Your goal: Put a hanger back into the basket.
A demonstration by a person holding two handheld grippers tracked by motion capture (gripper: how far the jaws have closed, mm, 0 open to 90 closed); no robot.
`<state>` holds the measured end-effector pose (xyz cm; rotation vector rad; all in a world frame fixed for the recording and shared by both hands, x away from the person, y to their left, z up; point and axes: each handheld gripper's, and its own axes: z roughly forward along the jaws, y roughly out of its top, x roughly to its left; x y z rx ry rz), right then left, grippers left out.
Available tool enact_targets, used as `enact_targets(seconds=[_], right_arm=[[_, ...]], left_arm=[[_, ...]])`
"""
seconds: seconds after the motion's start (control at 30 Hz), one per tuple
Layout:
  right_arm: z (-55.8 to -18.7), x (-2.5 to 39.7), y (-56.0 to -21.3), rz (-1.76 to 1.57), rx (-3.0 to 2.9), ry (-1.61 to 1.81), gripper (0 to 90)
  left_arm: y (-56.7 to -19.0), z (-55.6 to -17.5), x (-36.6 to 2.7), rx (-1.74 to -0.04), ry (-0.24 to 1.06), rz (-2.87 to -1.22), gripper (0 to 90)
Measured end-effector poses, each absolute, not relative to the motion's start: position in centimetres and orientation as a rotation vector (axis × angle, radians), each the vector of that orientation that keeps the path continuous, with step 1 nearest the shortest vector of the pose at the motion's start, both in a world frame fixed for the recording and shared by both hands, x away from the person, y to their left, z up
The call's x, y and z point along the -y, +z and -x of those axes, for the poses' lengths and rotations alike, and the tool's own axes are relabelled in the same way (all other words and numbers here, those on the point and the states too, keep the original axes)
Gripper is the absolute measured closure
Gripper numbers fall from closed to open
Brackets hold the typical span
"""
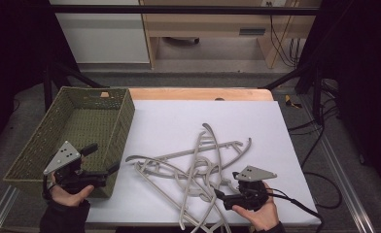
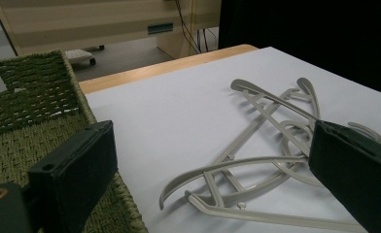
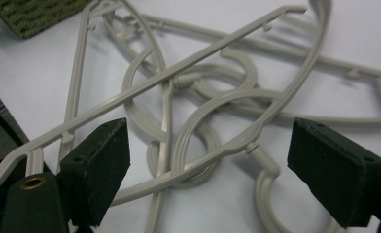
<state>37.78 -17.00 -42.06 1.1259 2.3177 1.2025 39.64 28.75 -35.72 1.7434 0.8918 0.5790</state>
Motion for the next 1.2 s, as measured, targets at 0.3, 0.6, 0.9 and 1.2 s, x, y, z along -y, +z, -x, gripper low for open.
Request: enact_targets(seconds=[0.3,0.6,0.9,1.2], right_arm=[[-38.2,15.3,-44.7,-1.202,-2.412,1.102,19.4],[-38.5,14.7,-45.8,-1.312,-2.433,1.082,25.3],[-39.0,14.3,-46.8,-1.337,-2.456,1.066,29.3],[-39.6,15.7,-46.6,-1.407,-2.481,1.118,45.9]], left_arm=[[-35.8,-39.7,-28.7,-0.892,0.579,-1.746,3.3],[-35.8,-39.7,-28.5,-0.891,0.576,-1.754,3.4],[-35.9,-39.8,-28.5,-0.890,0.574,-1.759,3.5],[-35.8,-39.7,-28.4,-0.886,0.576,-1.758,3.6]])
